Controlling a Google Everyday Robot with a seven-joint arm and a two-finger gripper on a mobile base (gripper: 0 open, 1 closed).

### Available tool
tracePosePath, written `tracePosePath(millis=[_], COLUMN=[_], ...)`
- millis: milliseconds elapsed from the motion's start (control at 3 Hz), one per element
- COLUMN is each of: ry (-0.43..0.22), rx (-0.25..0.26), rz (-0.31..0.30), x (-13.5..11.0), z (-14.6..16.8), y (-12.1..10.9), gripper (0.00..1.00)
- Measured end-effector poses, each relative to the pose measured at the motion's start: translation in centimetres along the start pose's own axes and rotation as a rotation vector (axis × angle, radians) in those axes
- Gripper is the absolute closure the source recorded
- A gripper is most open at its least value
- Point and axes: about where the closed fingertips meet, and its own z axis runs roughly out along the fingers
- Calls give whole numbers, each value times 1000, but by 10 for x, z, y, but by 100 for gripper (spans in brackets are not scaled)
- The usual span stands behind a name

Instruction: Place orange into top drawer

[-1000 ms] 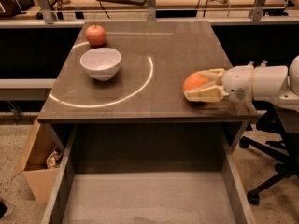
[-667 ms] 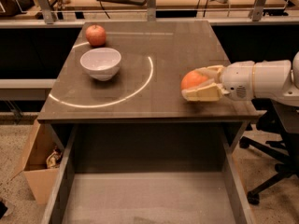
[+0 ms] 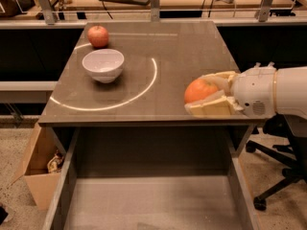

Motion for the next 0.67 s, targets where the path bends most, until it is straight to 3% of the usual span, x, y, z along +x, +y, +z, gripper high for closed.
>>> tracePosePath(millis=[667], ry=[51], rx=[-60], rz=[-40], x=[35], z=[4], y=[57], gripper=[100])
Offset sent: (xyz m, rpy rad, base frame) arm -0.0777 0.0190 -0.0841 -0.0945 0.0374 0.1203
